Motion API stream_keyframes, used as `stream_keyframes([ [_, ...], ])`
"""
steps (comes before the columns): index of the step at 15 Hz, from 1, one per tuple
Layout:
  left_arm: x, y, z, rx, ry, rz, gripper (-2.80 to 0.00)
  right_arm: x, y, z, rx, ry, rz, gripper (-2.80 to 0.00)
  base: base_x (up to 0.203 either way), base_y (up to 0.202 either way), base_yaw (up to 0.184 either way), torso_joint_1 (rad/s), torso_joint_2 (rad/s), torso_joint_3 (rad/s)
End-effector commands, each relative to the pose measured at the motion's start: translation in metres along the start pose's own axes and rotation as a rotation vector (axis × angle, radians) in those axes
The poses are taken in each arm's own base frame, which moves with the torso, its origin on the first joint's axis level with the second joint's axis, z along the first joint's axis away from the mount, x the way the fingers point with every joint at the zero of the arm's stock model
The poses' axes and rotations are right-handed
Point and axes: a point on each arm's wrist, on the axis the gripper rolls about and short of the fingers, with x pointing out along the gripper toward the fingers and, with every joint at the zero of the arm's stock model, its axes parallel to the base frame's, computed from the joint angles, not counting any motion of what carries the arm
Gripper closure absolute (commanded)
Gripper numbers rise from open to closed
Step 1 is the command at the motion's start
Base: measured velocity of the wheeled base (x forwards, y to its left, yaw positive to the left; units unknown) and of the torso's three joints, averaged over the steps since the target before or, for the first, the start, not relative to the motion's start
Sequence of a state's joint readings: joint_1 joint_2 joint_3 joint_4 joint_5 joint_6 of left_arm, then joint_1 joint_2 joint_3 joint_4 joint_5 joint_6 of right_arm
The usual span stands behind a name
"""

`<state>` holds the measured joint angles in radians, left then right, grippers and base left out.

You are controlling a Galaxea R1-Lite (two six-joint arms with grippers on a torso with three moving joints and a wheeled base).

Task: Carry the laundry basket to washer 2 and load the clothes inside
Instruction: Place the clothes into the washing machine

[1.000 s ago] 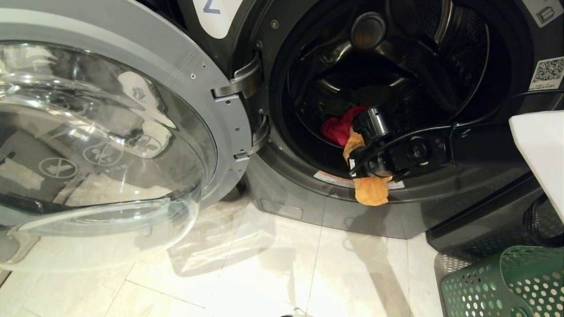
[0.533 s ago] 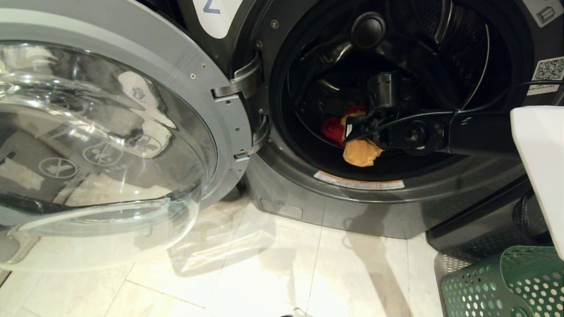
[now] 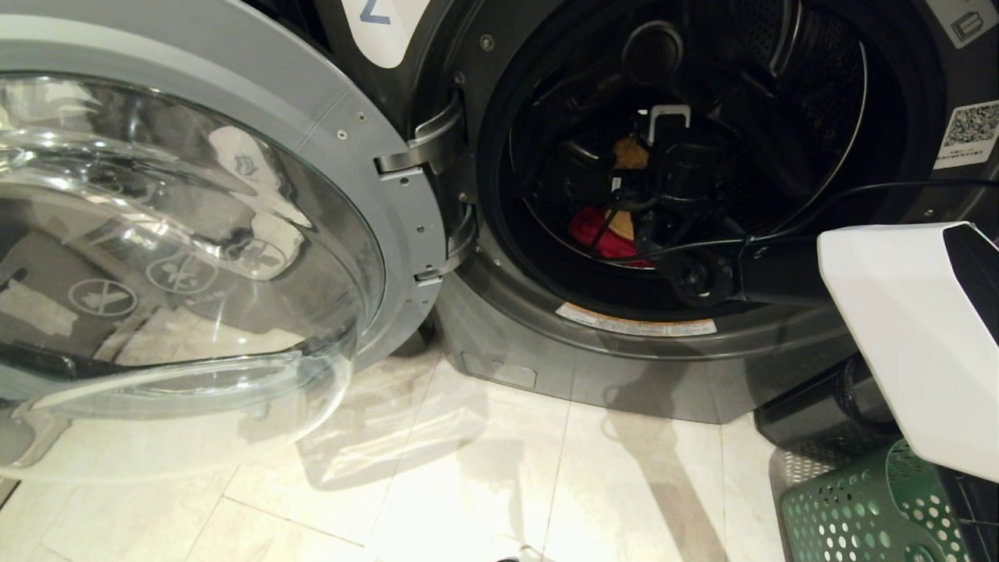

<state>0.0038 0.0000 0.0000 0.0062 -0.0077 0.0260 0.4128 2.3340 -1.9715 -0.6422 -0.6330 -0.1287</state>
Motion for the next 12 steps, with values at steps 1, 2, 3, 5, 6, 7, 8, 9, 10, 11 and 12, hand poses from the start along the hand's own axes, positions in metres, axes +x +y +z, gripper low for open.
stream_keyframes([
  [1, 0.0001, 0.0, 0.0, 0.0, 0.002, 0.0, 0.0, -0.0006, 0.0032, -0.0032, 0.005, -0.012, -0.003, -2.8, 0.0, 0.0, 0.0, 0.0, 0.0, 0.0],
  [2, 0.0001, 0.0, 0.0, 0.0, 0.001, 0.0, 0.0, -0.0027, 0.0066, -0.0047, 0.007, -0.01, 0.002, -2.8, 0.0, 0.0, 0.0, 0.0, 0.0, 0.0],
  [3, 0.0001, 0.0, 0.0, 0.0, 0.002, 0.001, 0.0, -0.0032, 0.0075, -0.0058, 0.007, -0.008, -0.001, -2.8, 0.0, 0.0, 0.0, 0.0, 0.0, 0.0],
  [5, 0.0001, 0.0, 0.0, 0.0, 0.002, 0.0, 0.0, -0.0037, 0.0082, -0.0068, 0.005, -0.002, 0.002, -2.8, 0.0, 0.0, 0.0, 0.0, 0.0, 0.0],
  [6, 0.0001, 0.0, 0.0, 0.0, 0.002, 0.001, 0.0, -0.0038, 0.0081, -0.0065, 0.005, 0.001, 0.006, -2.8, 0.0, 0.0, 0.0, 0.0, 0.0, 0.0],
  [7, 0.0001, 0.0, 0.0, 0.0, 0.002, 0.001, 0.0, -0.0039, 0.0083, -0.0079, -0.005, 0.015, 0.008, -2.8, 0.0, 0.0, 0.0, 0.0, 0.0, 0.0],
  [8, 0.0001, 0.0, 0.0, 0.0, 0.002, 0.001, 0.0, -0.0037, 0.0077, -0.0085, -0.013, 0.026, 0.009, -2.8, 0.0, 0.0, 0.0, 0.0, 0.0, 0.0],
  [9, 0.0001, 0.0, 0.0, 0.0, 0.002, 0.001, 0.0, -0.0037, 0.0079, -0.0092, -0.015, 0.03, 0.013, -2.8, 0.0, 0.0, 0.0, 0.0, 0.0, 0.0],
  [10, 0.0001, 0.0, 0.0, 0.0, 0.002, 0.001, 0.0, -0.0037, 0.0082, -0.0084, -0.016, 0.025, 0.029, -2.8, 0.0, 0.0, 0.0, 0.0, 0.0, 0.0],
  [11, 0.0001, 0.0, 0.0, 0.0, 0.002, 0.0, 0.0, -0.0038, 0.0081, -0.0068, -0.014, 0.019, 0.043, -2.8, 0.0, 0.0, 0.0, 0.0, 0.0, 0.0],
  [12, 0.0001, 0.0, 0.0, 0.0, 0.002, 0.0, 0.0, -0.0042, 0.0073, -0.0033, -0.008, 0.01, 0.045, -2.8, 0.0, 0.0, 0.0, 0.0, 0.0, 0.0],
])
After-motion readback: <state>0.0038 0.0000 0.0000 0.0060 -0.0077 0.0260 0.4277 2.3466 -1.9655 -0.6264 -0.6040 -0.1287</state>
